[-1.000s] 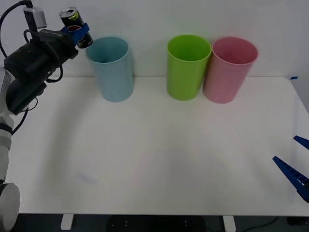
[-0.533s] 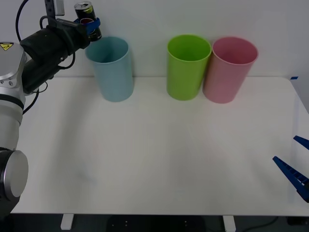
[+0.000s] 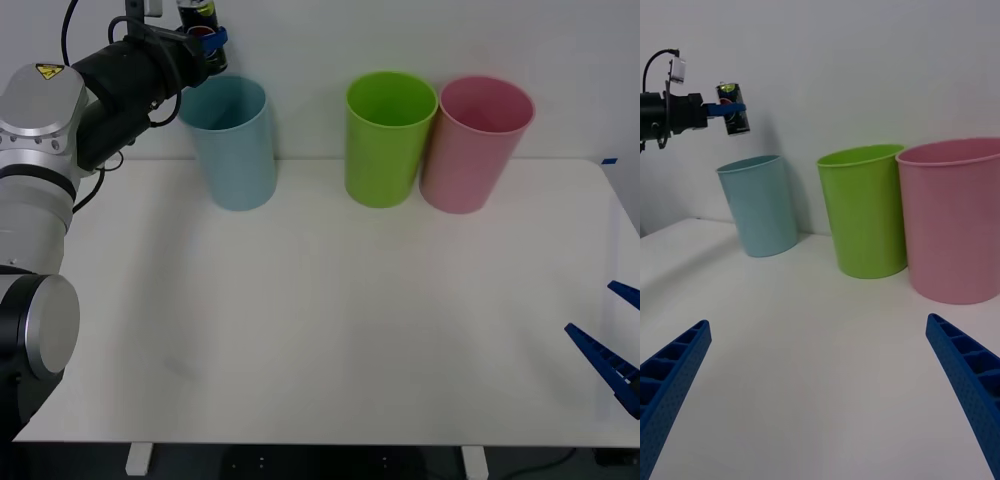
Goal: Grasp the object on the table and drop it into the matching bin: aluminum can to the light blue bin, PET bottle to the pink bin.
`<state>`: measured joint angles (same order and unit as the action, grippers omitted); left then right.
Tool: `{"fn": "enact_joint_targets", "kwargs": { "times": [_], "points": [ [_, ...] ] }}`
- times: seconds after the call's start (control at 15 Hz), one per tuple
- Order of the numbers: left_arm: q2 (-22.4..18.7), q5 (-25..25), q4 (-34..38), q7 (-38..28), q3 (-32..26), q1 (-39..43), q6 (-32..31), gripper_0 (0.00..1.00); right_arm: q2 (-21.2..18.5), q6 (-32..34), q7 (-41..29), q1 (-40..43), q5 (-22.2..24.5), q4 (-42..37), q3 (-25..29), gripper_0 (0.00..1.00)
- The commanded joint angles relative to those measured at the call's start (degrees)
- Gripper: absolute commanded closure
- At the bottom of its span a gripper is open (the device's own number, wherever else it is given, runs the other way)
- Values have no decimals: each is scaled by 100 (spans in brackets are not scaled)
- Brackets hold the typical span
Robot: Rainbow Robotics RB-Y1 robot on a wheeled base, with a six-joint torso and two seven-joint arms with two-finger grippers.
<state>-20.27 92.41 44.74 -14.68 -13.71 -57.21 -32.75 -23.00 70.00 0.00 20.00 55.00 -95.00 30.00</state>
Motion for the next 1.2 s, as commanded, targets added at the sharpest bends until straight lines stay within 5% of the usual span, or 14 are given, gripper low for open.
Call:
{"fn": "enact_joint_targets", "kwargs": {
  "times": [0.07,0.13,0.2,0.27,0.33,0.93,1.2],
  "points": [
    [14,5,0,27,0,9,15,100,0,0,0,0,0,0,0,0],
    [23,-4,0,27,0,9,6,95,0,0,0,0,0,0,0,0],
    [31,-4,0,44,0,0,15,78,0,0,0,0,0,0,0,0],
    [31,-4,0,70,0,0,6,14,0,0,0,0,0,0,0,0],
    [23,-12,0,88,9,9,6,0,0,0,0,0,0,0,0,0],
    [23,-223,0,123,-9,44,-47,0,0,0,0,0,0,0,0,0],
    [-83,-689,9,229,0,220,-267,0,0,0,0,0,0,0,0,0]
  ]
}}
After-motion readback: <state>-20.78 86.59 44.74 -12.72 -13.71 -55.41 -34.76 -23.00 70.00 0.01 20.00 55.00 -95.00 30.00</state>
